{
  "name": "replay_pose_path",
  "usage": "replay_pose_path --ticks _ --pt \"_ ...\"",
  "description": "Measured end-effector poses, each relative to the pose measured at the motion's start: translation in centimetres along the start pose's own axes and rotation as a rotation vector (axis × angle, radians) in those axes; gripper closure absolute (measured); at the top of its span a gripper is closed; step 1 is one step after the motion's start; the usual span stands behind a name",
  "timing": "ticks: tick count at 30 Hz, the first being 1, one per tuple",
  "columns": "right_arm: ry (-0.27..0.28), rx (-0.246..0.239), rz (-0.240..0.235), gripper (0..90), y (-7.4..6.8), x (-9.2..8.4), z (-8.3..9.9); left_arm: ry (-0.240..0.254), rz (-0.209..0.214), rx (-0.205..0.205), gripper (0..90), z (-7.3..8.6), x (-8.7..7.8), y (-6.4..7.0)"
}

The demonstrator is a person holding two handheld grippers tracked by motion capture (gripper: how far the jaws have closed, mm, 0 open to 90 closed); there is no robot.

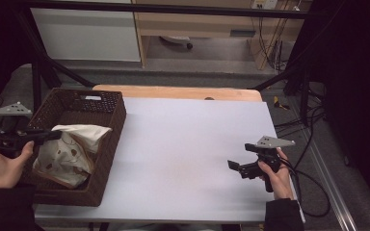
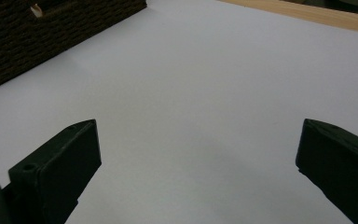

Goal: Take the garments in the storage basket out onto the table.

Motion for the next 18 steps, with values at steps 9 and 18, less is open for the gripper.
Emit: replay_pose_path --ticks 9,18 --pt "0.0 0.0 0.001 0.5 0.0 0.0 0.0 0.003 -0.009 0.019 86.0 -1.0 -0.9 0.0" --pt "0.001 -0.001 0.0 0.4 0.0 0.0 0.0 0.012 -0.007 0.024 86.0 -1.7 -1.6 -0.2"
Point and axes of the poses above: each handheld gripper's, and its own axes: x roughly forward along the jaws, z roughly out of its underside, y roughly to its right, the point moved 2 cm from there along x, roughly forward along the jaws, and after that the axes turned 6 degrees about x, right-handed, at the moved point
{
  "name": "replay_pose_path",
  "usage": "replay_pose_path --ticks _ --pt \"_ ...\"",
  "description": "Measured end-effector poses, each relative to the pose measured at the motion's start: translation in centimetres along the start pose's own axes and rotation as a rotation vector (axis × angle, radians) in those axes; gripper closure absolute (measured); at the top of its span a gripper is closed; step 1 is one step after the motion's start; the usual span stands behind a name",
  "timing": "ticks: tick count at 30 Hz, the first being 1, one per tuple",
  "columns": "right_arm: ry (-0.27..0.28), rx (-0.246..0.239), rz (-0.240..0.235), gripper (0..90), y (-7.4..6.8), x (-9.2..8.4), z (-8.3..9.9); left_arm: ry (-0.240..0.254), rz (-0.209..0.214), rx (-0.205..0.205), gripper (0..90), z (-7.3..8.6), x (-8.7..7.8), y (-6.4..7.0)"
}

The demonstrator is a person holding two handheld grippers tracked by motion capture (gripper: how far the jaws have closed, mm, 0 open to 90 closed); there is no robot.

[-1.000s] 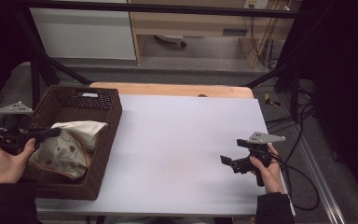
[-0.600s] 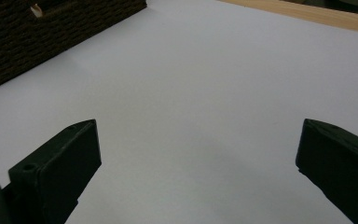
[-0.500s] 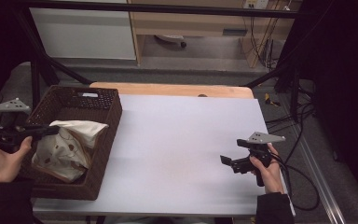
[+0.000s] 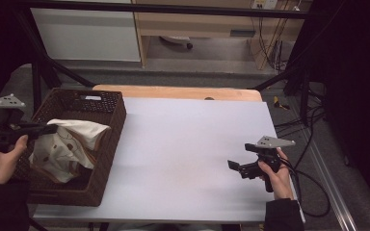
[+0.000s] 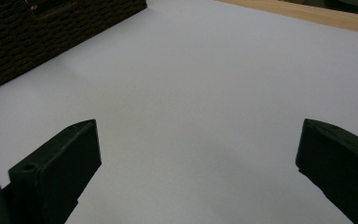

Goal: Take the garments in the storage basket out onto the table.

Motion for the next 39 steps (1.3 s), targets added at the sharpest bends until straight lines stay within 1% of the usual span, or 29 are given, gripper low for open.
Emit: replay_pose_path --ticks 7,12,16,26,35,39 --pt "-0.001 0.0 0.001 0.4 0.0 0.0 0.0 -0.001 -0.004 0.011 86.0 -0.8 -0.6 0.0" --pt "-0.001 0.0 0.0 0.4 0.0 0.0 0.0 0.006 0.006 0.018 86.0 -1.3 -0.9 0.0" --pt "0.0 0.0 -0.001 0.5 0.0 0.0 0.0 0.001 0.014 0.023 86.0 -1.6 -0.9 0.0" --pt "0.0 0.0 -0.001 0.5 0.0 0.0 0.0 -0.005 0.019 0.026 86.0 -2.3 -0.9 -0.1" --pt "-0.001 0.0 0.0 0.5 0.0 0.0 0.0 0.021 0.039 0.028 86.1 -3.5 -1.7 -0.2" --pt "-0.002 0.001 -0.001 0.5 0.0 0.0 0.0 0.021 0.039 0.036 86.0 -4.0 -1.8 -0.1"
Point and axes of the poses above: each handheld gripper's, and its own axes: x roughly forward along the jaws, z roughly out of its underside, y roughly to its right, the point moved 2 cm from there along x, roughly forward along the jaws, and after that the axes turned 6 degrees about x, right-handed, at the moved point
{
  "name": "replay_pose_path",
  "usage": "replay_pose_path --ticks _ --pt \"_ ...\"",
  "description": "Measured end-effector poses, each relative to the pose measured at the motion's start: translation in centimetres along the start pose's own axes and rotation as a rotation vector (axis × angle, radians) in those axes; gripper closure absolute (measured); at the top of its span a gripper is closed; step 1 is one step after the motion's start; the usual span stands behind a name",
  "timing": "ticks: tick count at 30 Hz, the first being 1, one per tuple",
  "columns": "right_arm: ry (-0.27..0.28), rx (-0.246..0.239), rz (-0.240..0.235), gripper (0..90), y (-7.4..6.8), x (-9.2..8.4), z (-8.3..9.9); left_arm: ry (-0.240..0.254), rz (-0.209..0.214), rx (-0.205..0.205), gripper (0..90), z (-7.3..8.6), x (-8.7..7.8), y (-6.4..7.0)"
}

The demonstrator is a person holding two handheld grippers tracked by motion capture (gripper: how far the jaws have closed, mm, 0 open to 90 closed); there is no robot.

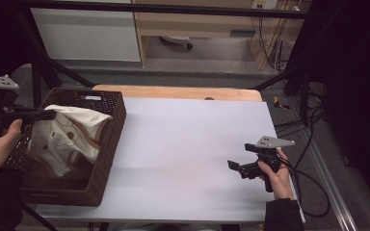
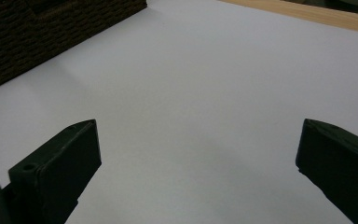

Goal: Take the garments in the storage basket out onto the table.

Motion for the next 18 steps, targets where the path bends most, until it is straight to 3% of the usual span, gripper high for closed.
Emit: replay_pose_path --ticks 18 --pt "0.0 0.0 -0.001 0.5 0.0 0.0 0.0 0.026 0.007 0.026 86.1 -2.3 0.0 0.7"
Point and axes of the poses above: each handheld gripper's, and its own axes: x roughly forward along the jaws, z roughly out of its underside, y roughly to its right, the point moved 2 cm from there along x, roughly forward along the jaws, and after that the axes turned 6 degrees about x, right-handed, at the moved point
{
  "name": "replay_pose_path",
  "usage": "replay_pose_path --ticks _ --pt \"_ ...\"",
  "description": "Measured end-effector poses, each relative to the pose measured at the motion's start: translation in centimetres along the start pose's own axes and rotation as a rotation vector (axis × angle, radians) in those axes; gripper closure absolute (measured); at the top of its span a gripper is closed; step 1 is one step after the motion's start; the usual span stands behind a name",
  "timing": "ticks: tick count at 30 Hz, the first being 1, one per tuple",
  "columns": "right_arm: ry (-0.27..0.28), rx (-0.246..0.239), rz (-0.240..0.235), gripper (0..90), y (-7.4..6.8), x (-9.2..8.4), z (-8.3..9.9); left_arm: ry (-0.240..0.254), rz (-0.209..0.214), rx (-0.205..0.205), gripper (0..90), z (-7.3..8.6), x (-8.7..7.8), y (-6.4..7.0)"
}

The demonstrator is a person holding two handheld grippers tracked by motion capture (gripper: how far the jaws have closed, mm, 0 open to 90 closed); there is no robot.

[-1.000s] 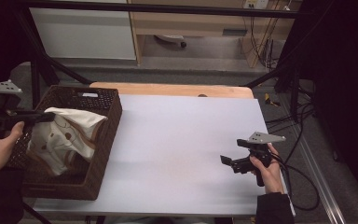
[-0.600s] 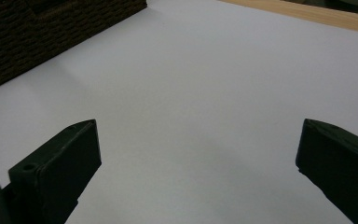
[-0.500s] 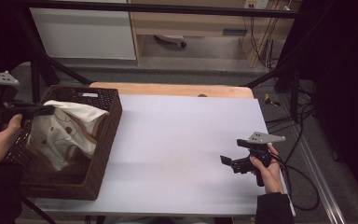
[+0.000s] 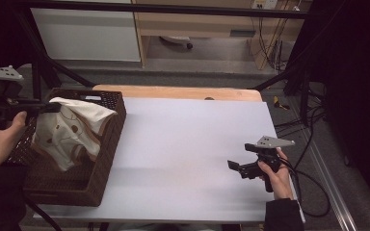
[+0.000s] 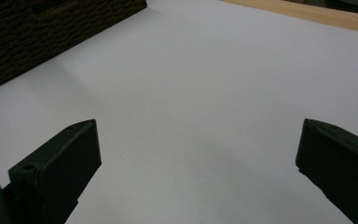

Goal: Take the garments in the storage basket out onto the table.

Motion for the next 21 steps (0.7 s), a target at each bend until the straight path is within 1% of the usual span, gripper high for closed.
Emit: replay_pose_path --ticks 1,7,21 --pt "0.0 -0.002 0.001 0.5 0.0 0.0 0.0 -0.003 0.004 0.006 86.0 -0.2 0.0 0.0" --pt "0.003 -0.002 0.0 0.5 0.0 0.0 0.0 0.01 0.024 0.006 86.0 -0.9 0.3 0.3" --pt "0.001 -0.001 0.0 0.5 0.0 0.0 0.0 0.018 0.044 0.034 86.0 -2.7 0.8 1.3"
Point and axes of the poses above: each handheld gripper's, and its own axes: x roughly forward along the jaws, z roughly out of its underside, y roughly to its right, the point moved 2 cm from there along x, roughly forward along the jaws, and after that the axes turned 6 degrees about x, right-handed, at the moved point
